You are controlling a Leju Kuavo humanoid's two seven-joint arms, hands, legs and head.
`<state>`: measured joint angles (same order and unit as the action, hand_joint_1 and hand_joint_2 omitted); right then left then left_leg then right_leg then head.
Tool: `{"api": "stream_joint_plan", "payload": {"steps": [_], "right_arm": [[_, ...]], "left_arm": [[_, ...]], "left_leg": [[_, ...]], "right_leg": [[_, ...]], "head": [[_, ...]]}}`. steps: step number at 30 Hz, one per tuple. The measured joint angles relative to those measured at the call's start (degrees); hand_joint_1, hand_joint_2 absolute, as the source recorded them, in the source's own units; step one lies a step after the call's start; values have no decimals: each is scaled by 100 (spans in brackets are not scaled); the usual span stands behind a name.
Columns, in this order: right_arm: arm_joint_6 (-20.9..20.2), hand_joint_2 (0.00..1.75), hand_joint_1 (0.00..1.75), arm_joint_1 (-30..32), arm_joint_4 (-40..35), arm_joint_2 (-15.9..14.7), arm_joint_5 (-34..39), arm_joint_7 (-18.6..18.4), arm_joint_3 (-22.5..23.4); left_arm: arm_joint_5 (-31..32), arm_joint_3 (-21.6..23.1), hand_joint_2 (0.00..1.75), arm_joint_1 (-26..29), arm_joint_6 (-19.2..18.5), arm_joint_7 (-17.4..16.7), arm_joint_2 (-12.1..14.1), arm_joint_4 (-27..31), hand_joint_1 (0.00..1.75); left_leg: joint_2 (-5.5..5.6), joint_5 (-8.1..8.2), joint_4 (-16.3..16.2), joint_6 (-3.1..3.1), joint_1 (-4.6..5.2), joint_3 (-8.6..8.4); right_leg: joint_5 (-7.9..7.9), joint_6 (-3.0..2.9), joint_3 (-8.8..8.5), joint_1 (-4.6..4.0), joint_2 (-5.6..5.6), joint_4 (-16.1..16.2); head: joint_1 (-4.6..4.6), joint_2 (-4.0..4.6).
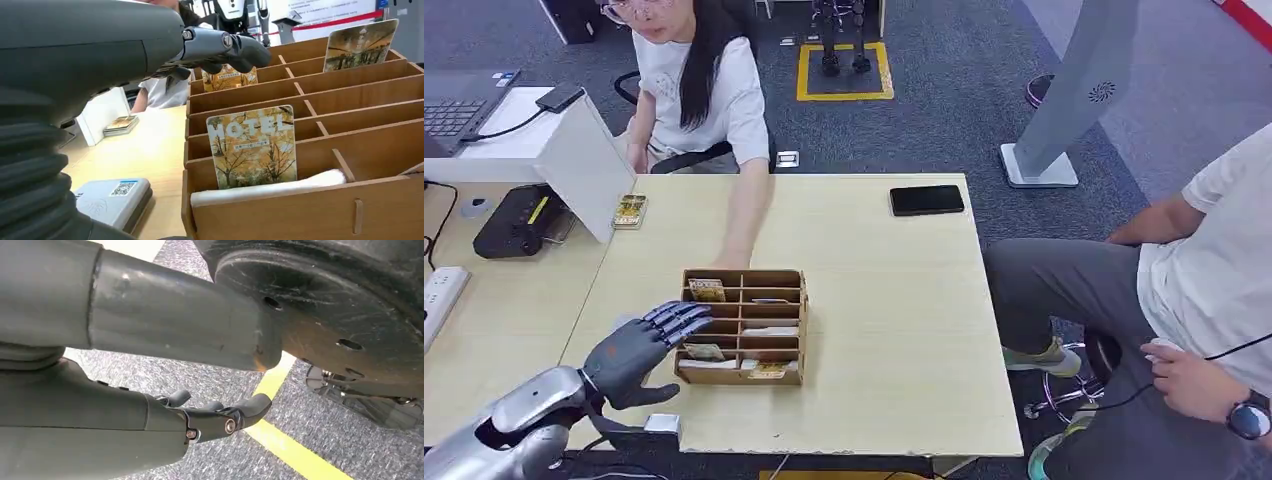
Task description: Pass the card to the sensor for recognition and then transmit it.
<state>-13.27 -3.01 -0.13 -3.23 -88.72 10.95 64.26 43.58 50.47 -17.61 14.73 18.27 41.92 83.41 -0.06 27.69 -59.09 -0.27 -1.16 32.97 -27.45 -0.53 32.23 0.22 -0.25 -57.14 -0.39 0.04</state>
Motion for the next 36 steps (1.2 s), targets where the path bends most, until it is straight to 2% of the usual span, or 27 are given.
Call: {"api": "stream_joint_plan", "payload": {"steps": [9, 36], "right_arm": [[0, 0, 0, 2, 0, 0, 0, 2, -2], [0, 0, 0, 2, 0, 0, 0, 4, -2]], "left_arm": [[-249, 9, 175, -3, -35, 120, 2, 2, 0], [-317, 24, 175, -30, -107, 208, -4, 7, 0]], "left_leg": [[0, 0, 0, 0, 0, 0], [0, 0, 0, 0, 0, 0]], "right_leg": [[0, 0, 0, 0, 0, 0], [0, 0, 0, 0, 0, 0]], "head": [[0, 0], [0, 0]]}}
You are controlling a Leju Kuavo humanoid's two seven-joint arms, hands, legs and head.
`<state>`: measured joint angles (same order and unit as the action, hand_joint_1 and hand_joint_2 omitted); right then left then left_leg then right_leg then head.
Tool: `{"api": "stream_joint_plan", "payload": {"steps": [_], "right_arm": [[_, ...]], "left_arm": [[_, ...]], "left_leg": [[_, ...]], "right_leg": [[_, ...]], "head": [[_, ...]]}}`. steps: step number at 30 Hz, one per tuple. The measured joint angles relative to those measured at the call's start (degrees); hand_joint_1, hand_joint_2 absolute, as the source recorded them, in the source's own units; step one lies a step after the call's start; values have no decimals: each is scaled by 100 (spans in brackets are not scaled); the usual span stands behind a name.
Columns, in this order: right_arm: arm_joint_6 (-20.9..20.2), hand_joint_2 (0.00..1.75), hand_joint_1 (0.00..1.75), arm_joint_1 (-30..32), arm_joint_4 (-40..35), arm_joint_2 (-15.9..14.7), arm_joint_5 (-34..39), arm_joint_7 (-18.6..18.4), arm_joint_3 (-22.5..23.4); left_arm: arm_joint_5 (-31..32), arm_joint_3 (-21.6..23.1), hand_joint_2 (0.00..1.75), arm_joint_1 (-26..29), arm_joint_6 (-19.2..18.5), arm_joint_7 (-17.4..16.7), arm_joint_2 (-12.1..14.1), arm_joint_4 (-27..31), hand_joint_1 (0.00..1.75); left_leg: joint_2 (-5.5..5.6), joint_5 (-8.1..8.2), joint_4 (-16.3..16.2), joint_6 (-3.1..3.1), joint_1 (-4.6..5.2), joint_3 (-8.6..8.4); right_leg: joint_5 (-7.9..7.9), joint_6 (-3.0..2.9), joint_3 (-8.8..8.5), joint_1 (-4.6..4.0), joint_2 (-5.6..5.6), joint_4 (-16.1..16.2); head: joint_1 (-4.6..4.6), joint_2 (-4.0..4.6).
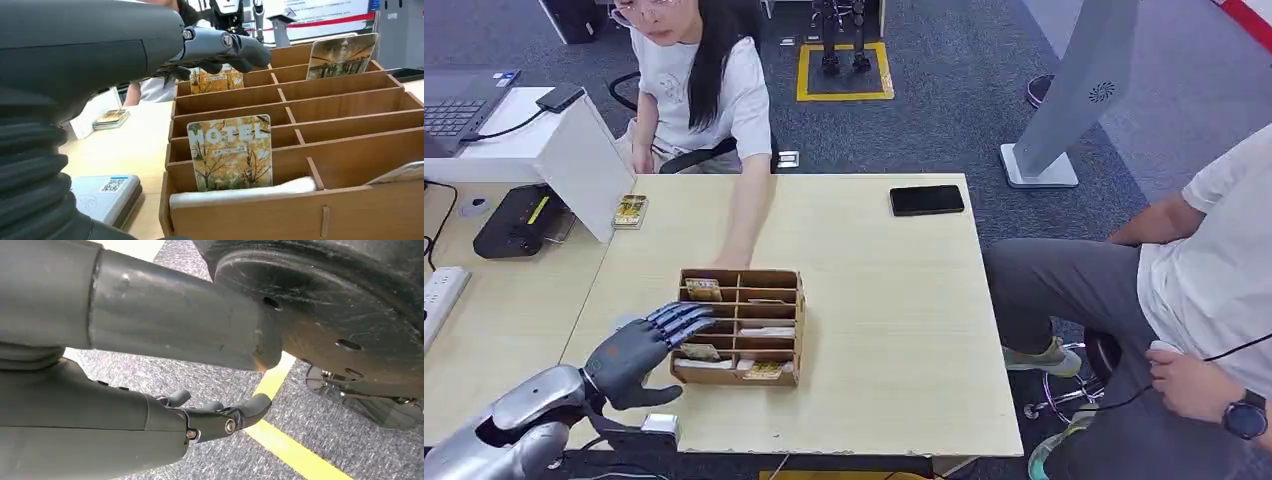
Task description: Pass the card to the sensor for recognition and then transmit it.
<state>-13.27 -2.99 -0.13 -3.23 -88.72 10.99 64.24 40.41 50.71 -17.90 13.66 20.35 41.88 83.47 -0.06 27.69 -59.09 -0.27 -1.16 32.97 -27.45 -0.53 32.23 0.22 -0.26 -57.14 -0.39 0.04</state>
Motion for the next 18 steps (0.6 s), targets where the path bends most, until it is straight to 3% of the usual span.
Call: {"api": "stream_joint_plan", "payload": {"steps": [11, 12, 13, 14, 18], "right_arm": [[-2, 0, 0, 1, 0, 0, 0, 0, 2], [-2, 0, 0, 1, 0, 0, 0, 0, 0], [-2, 0, 0, 1, 0, 0, 0, 0, 0], [-2, 0, 0, 1, 0, 0, 0, 0, 0], [-2, 0, 0, 0, 0, 0, 0, 0, 0]], "left_arm": [[-7, 26, 175, 0, -13, 0, 2, 0, 0], [-11, 26, 175, 0, -41, 0, 2, 0, 9], [-15, 28, 175, 0, -59, 0, 2, 0, 35], [-28, 28, 175, -1, -102, 2, 2, 0, 175], [-142, 31, 175, -36, -415, 61, 22, 0, 175]], "left_leg": [[0, 0, 0, 0, 0, 0], [0, 0, 0, 0, 0, 0], [0, 0, 0, 0, 0, 0], [0, 0, 0, 0, 0, 0], [0, 0, 0, 0, 0, 0]], "right_leg": [[0, 0, 0, 0, 0, 0], [0, 0, 0, 0, 0, 0], [0, 0, 0, 0, 0, 0], [0, 0, 0, 0, 0, 0], [0, 0, 0, 0, 0, 0]], "head": [[0, 0], [0, 0], [0, 0], [0, 0], [0, 0]]}}
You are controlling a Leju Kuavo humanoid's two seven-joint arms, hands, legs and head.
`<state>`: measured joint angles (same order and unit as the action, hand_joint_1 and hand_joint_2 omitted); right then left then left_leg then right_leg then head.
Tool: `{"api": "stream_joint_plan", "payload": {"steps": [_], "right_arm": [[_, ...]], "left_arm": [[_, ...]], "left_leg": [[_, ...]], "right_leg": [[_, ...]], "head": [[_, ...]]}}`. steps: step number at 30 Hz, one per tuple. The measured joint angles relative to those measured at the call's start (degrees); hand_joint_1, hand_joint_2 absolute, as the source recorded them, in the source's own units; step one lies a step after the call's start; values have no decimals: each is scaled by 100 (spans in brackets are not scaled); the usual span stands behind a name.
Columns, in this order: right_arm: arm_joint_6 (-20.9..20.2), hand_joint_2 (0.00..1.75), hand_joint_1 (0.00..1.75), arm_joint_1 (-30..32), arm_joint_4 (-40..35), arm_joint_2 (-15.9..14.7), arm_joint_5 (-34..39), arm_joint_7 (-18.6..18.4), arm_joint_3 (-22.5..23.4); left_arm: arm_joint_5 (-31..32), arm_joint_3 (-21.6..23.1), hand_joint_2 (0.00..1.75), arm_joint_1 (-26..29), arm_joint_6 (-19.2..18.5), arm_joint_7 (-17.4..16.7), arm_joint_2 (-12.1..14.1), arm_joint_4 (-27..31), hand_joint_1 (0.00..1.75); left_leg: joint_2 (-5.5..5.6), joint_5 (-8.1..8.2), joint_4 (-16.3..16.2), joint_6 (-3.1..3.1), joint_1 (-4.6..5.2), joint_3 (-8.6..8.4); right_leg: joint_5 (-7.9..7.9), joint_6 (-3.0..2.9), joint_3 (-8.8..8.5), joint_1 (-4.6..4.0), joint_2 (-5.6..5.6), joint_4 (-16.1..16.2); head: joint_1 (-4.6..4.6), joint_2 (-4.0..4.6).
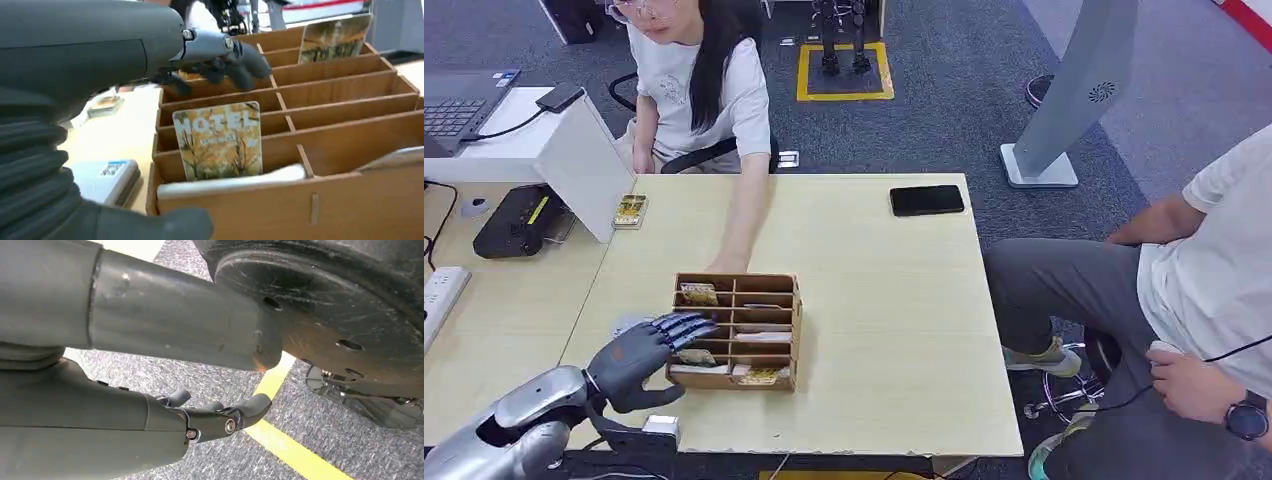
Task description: Pass the card to the sensor for recognition and then transmit it.
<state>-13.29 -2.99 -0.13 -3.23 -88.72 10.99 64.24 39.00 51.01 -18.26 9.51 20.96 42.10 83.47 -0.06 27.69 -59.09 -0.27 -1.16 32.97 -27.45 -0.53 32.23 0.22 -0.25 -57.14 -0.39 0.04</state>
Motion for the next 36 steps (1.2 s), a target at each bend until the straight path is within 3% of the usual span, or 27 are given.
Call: {"api": "stream_joint_plan", "payload": {"steps": [24, 28, 29, 30, 33, 36], "right_arm": [[-7, 0, 0, 1, 0, 0, 0, 0, 0], [-7, 0, 0, 2, 0, 0, 0, 0, 0], [-7, 0, 0, 2, 0, 0, 0, 0, 0], [-7, 0, 0, 1, 0, 0, 0, -2, 0], [-7, 0, 0, 1, 0, 0, 0, -2, 0], [-7, 0, 0, 2, 0, 0, 0, -2, 0]], "left_arm": [[-86, 4, 175, -155, -84, 2, 39, 26, 175], [-86, 4, 175, -155, -84, 2, 39, 26, 145], [-83, 4, 175, -155, -84, 2, 39, 26, 159], [-83, 4, 175, -155, -84, 2, 39, 26, 150], [-81, 4, 175, -155, -84, 2, 39, 26, 147], [-81, 4, 175, -155, -81, 2, 39, 26, 161]], "left_leg": [[0, 0, 0, 0, 0, -1], [0, 0, 0, 0, 0, -1], [0, 0, 0, 0, 0, -1], [0, 0, 0, 0, 0, -1], [0, 0, 0, 0, 0, -1], [0, 0, 0, 0, 0, -1]], "right_leg": [[1, 0, -1, 0, 0, -1], [0, 0, -1, 0, 0, -1], [0, 0, -1, 0, 0, -1], [0, 0, -1, 0, 0, -1], [1, 0, -1, 0, 0, -1], [1, 0, -1, 0, 0, -1]], "head": [[-4, 0], [-2, 0], [-2, 0], [-2, 0], [-2, 0], [-4, 0]]}}
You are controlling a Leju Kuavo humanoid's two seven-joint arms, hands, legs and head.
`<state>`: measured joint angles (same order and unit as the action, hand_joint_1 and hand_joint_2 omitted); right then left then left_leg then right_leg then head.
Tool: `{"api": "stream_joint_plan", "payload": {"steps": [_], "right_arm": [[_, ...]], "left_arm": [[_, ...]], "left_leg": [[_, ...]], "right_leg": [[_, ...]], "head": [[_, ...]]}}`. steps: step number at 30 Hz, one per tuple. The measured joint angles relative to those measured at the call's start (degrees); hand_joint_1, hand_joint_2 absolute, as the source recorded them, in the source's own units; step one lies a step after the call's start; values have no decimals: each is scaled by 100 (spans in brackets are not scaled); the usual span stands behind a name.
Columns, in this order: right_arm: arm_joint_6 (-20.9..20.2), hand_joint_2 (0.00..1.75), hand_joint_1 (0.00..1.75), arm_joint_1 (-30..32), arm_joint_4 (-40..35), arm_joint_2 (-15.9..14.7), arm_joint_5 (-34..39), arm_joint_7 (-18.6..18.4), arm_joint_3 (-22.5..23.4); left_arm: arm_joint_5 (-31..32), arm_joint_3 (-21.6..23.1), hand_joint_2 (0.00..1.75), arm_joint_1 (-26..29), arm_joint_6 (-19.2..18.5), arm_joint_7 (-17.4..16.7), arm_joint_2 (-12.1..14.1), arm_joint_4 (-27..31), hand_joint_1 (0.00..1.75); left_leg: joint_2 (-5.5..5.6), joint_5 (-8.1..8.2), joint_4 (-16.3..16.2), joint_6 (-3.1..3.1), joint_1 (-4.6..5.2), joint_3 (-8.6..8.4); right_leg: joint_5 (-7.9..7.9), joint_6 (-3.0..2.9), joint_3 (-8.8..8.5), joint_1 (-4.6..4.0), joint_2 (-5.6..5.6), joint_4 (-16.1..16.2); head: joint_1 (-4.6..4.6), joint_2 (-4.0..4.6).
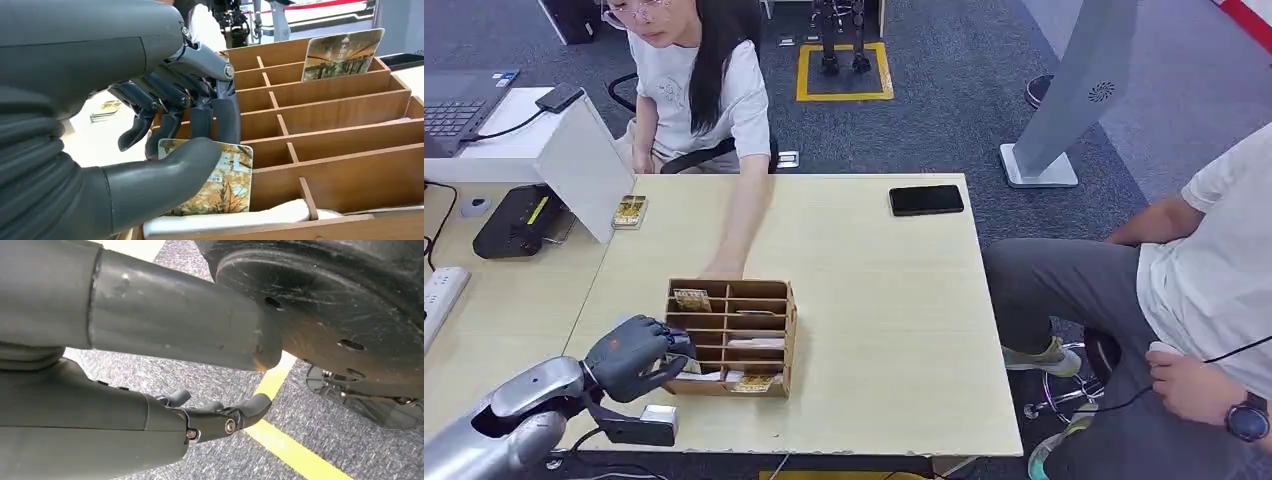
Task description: Pass the card to the sensor for recognition and then transmit it.
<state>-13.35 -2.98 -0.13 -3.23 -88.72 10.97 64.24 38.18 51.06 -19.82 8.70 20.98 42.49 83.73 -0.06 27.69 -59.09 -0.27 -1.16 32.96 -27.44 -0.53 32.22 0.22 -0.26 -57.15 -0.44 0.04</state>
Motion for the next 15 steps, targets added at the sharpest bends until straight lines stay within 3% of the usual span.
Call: {"api": "stream_joint_plan", "payload": {"steps": [3, 15], "right_arm": [[0, 0, 0, 0, 0, 0, 0, 0, 0], [-9, 0, 0, -1, 0, 0, 0, 0, 2]], "left_arm": [[2, 0, 175, 0, 0, 0, 0, 0, 175], [0, 2, 175, 2, 46, 0, 0, -2, 175]], "left_leg": [[0, 0, 0, 0, 0, 0], [0, 0, 0, 0, 0, 1]], "right_leg": [[0, 0, 0, 0, 0, 0], [0, 0, 0, 0, 0, 0]], "head": [[2, 0], [2, 0]]}}
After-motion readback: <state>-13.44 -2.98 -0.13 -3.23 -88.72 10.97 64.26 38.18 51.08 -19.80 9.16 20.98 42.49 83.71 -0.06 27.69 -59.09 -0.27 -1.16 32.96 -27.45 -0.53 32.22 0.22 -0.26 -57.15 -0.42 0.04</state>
